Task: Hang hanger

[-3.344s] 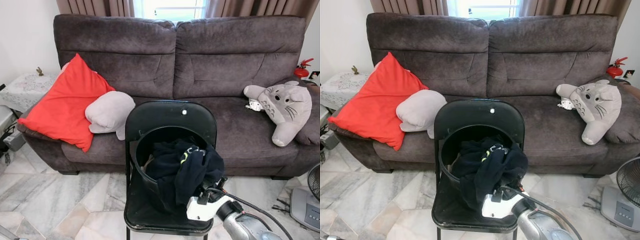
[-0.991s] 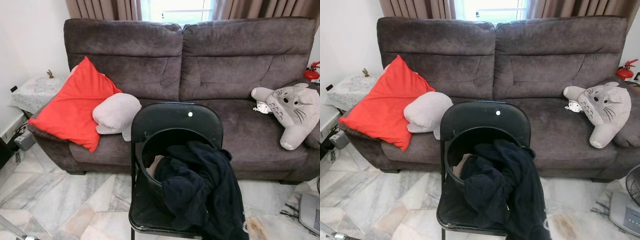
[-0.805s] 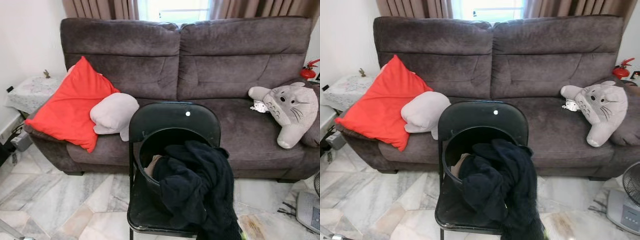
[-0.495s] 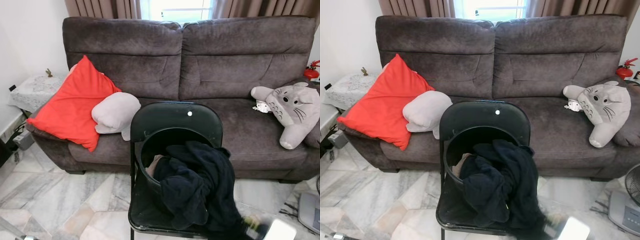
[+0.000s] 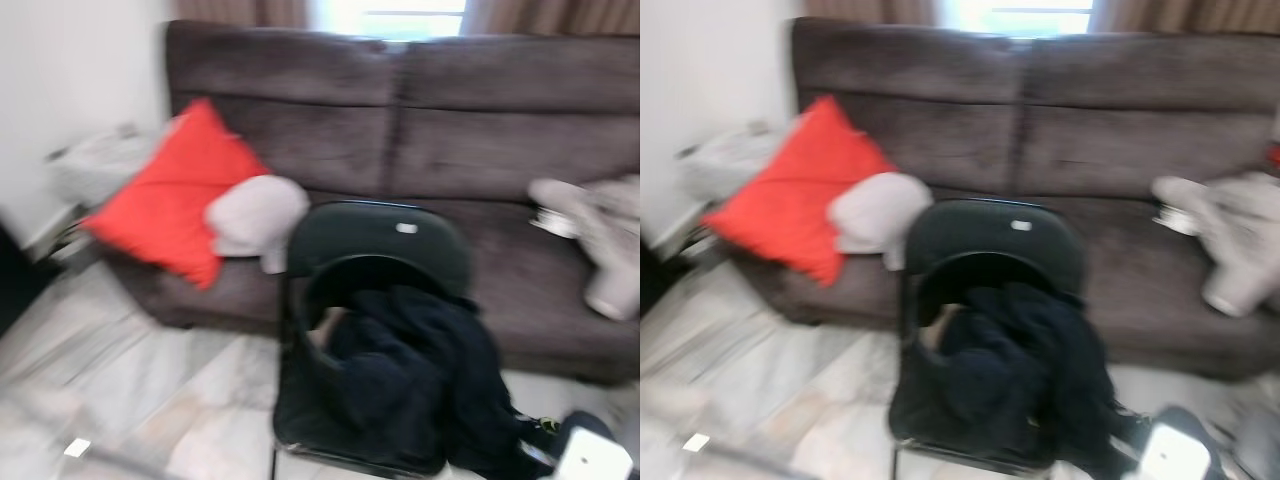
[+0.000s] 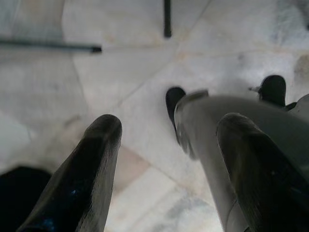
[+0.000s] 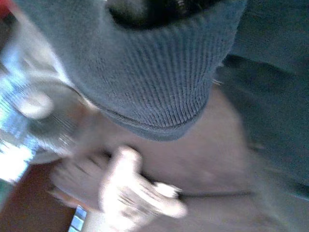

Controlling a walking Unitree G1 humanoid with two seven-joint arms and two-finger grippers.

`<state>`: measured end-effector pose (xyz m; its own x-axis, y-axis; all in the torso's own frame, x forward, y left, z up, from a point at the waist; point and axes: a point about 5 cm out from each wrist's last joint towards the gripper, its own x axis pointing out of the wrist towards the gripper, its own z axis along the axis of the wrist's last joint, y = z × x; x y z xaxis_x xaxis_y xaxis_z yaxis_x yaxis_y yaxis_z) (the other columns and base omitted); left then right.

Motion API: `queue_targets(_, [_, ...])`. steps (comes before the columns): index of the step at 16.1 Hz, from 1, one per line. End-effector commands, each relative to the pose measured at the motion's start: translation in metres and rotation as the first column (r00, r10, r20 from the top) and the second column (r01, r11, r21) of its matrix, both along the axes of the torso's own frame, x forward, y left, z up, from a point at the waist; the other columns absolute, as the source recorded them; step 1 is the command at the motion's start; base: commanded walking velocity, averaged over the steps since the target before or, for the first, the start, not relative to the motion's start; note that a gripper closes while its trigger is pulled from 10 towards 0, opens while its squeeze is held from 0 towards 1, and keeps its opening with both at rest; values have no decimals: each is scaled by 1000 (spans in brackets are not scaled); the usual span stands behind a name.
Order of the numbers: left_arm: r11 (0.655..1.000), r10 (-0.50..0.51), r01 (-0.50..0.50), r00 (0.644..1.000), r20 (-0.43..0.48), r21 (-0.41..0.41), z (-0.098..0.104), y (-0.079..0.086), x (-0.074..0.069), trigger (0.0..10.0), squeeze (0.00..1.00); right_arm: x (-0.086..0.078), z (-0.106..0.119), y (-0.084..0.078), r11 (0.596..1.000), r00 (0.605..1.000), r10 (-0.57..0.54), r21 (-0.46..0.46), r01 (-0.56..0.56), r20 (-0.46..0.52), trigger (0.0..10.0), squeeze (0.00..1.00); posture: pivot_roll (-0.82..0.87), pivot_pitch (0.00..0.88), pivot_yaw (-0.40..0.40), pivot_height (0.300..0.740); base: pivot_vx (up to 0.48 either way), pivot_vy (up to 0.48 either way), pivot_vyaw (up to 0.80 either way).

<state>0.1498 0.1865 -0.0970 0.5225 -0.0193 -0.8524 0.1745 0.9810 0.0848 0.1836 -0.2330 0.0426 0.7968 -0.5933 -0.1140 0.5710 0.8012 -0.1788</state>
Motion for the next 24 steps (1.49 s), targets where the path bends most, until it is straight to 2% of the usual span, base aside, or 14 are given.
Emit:
queue_targets(1, [1000, 6, -5, 1000, -30, 18, -3, 5, -8, 10000, 0, 7, 11, 7, 998, 998, 52, -37, -51, 28, 10000, 0, -7, 17, 28, 740, 0, 0, 800])
queue_targets(3, [1000, 7, -7, 1000, -29, 20, -3, 5, -8, 10000, 0, 13, 30, 16, 984, 989, 129, -133, -118, 72, 10000, 0, -8, 17, 28, 740, 0, 0, 800])
queue_targets(4, [1000, 7, -6, 1000, -30, 20, -3, 5, -8, 10000, 0, 17, 46, 20, 966, 980, 167, -215, -141, 106, 10000, 0, -8, 17, 28, 740, 0, 0, 800])
queue_targets(6, [1000, 6, -6, 1000, -30, 21, -3, 5, -8, 10000, 0, 25, 66, 26, 938, 966, 210, -310, -155, 153, 10000, 0, -9, 15, 30, 740, 0, 0, 800])
queue_targets(7, [1000, 5, -4, 1000, -30, 21, -3, 5, -8, 10000, 0, 34, 82, 33, 904, 945, 273, -384, -189, 179, 10000, 0, -9, 13, 30, 740, 0, 0, 800])
queue_targets(8, [1000, 4, -4, 1000, -30, 21, -3, 5, -8, 10000, 0, 46, 100, 47, 842, 903, 386, -471, -263, 187, 10000, 0, -8, 10, 30, 740, 0, 0, 800])
queue_targets(9, [1000, 5, -4, 1000, -29, 21, -3, 5, -8, 10000, 0, 50, 107, 55, 815, 879, 440, -493, -304, 186, 10000, 0, -8, 10, 30, 740, 0, 0, 800])
queue_targets(12, [1000, 4, -3, 1000, -30, 20, -3, 4, -8, 10000, 0, 58, 103, 86, 713, 764, 635, -464, -526, 111, 10000, 0, -10, 0, 28, 740, 0, 0, 800])
queue_targets(15, [1000, 5, -4, 1000, -30, 17, -3, 4, -8, 10000, 0, 56, 89, 98, 672, 712, 700, -396, -626, 62, 10000, 0, -5, 0, 25, 740, 0, 0, 796])
queue_targets(16, [1000, 5, -5, 1000, -30, 18, -3, 5, -9, 10000, 0, 56, 85, 98, 685, 715, 696, -356, -636, 61, 10000, 0, -5, 0, 28, 740, 0, 0, 800])
queue_targets(18, [1000, 3, -2, 1000, -31, 21, -3, 7, -9, 10000, 0, 57, 82, 92, 704, 738, 674, -339, -624, 41, 10000, 0, -5, 0, 33, 740, 0, 0, 800])
queue_targets(24, [1000, 21, -20, 999, -29, 22, -2, 9, -9, 10000, 0, 58, 79, 90, 696, 728, 685, -320, -643, 26, 10000, 0, 2, 0, 28, 740, 0, 0, 800])
